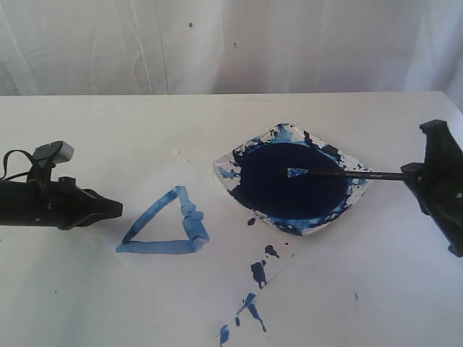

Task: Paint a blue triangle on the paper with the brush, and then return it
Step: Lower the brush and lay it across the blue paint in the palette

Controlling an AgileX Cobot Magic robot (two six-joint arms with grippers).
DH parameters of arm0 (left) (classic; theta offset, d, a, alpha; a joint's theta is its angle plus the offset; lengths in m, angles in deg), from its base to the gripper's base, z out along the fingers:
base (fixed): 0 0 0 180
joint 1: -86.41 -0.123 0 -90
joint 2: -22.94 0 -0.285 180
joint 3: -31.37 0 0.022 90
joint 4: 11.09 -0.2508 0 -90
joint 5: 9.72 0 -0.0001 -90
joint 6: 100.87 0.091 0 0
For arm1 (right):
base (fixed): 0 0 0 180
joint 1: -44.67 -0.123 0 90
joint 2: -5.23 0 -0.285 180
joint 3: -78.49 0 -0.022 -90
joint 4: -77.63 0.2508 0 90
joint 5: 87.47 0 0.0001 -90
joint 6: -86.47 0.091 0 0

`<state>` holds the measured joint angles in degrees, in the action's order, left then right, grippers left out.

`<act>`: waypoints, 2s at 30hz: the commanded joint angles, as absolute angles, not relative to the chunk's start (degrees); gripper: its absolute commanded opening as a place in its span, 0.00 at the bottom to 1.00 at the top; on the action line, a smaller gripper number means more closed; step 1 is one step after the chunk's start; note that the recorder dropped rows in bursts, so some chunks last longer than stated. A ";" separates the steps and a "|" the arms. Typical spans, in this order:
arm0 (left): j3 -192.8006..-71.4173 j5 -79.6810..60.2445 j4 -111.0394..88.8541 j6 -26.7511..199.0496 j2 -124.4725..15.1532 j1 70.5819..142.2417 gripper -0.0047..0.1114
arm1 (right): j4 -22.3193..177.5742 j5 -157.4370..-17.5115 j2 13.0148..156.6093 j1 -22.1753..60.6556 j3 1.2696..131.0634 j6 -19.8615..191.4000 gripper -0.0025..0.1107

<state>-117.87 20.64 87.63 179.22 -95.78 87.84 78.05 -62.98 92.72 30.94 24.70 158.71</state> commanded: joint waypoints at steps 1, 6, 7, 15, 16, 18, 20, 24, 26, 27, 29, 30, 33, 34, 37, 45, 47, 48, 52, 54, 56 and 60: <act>-117.37 21.84 88.85 179.37 -95.43 87.72 0.04 | 77.63 -58.11 97.99 30.86 24.57 158.68 0.02; -117.37 21.73 88.85 179.37 -95.43 87.72 0.04 | 77.63 -54.72 101.01 31.04 24.57 158.30 0.02; -117.37 21.73 88.85 179.37 -95.43 87.72 0.04 | 78.03 -54.45 101.19 31.00 24.57 157.67 0.02; -117.37 21.73 88.85 179.37 -95.43 87.72 0.04 | 88.59 -53.59 101.31 31.00 24.57 145.64 0.02; -117.37 21.73 88.85 179.37 -95.43 87.72 0.04 | 88.58 -53.59 101.41 31.00 24.57 145.62 0.02; -117.37 21.73 88.85 179.37 -95.43 87.72 0.04 | 88.58 -53.59 101.54 31.00 24.57 145.62 0.02; -117.37 21.73 88.85 179.37 -95.43 87.72 0.04 | 88.82 -53.59 101.76 31.00 24.57 145.62 0.02; -117.37 21.73 88.85 179.37 -95.43 87.72 0.04 | 89.67 -53.59 101.76 31.00 24.57 145.62 0.07; -117.37 21.73 88.85 179.37 -95.43 87.72 0.04 | 89.98 -53.59 101.76 31.00 24.67 145.62 0.13; -117.37 21.73 88.85 179.37 -95.43 87.72 0.04 | 90.26 -53.59 101.87 31.00 24.67 145.62 0.15; -117.37 21.73 88.85 179.37 -95.43 87.72 0.04 | 91.34 -53.59 102.11 31.00 24.67 145.62 0.20; -117.37 21.73 88.85 179.37 -95.43 87.72 0.04 | 91.55 -53.33 102.41 31.00 24.67 145.62 0.21; -117.37 21.73 88.85 179.37 -95.43 87.72 0.04 | 92.09 -52.59 103.76 31.00 24.67 145.62 0.21; -117.37 21.73 88.85 179.37 -95.43 87.72 0.04 | 92.25 -52.49 104.35 31.00 24.67 145.62 0.21; -117.37 21.73 88.85 179.37 -95.43 87.72 0.04 | 93.07 -51.16 105.76 31.00 24.67 145.62 0.21; -117.37 21.73 88.85 179.37 -95.43 87.72 0.04 | 93.20 -43.43 110.47 31.00 24.79 147.02 0.21; -117.37 21.73 88.85 179.37 -95.43 87.72 0.04 | 93.64 -43.41 111.26 31.00 25.34 147.02 0.21; -117.37 21.73 88.85 179.37 -95.43 87.72 0.04 | 93.64 -43.40 111.82 31.00 25.80 147.02 0.21; -117.37 21.73 88.85 179.37 -95.43 87.72 0.04 | 93.26 -43.18 113.50 31.00 27.75 146.62 0.21; -117.37 21.73 88.85 179.37 -95.43 87.72 0.04 | 93.26 -43.18 113.94 31.00 28.53 146.62 0.21; -117.37 21.73 88.85 179.37 -95.43 87.72 0.04 | 93.52 -43.15 114.53 31.00 29.35 146.27 0.21; -117.37 21.73 88.85 179.37 -95.43 87.72 0.04 | 93.77 -43.17 115.61 31.00 30.77 143.88 0.21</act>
<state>-117.87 20.64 87.63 179.22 -95.78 87.84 94.10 -43.18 114.83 30.94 29.83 146.29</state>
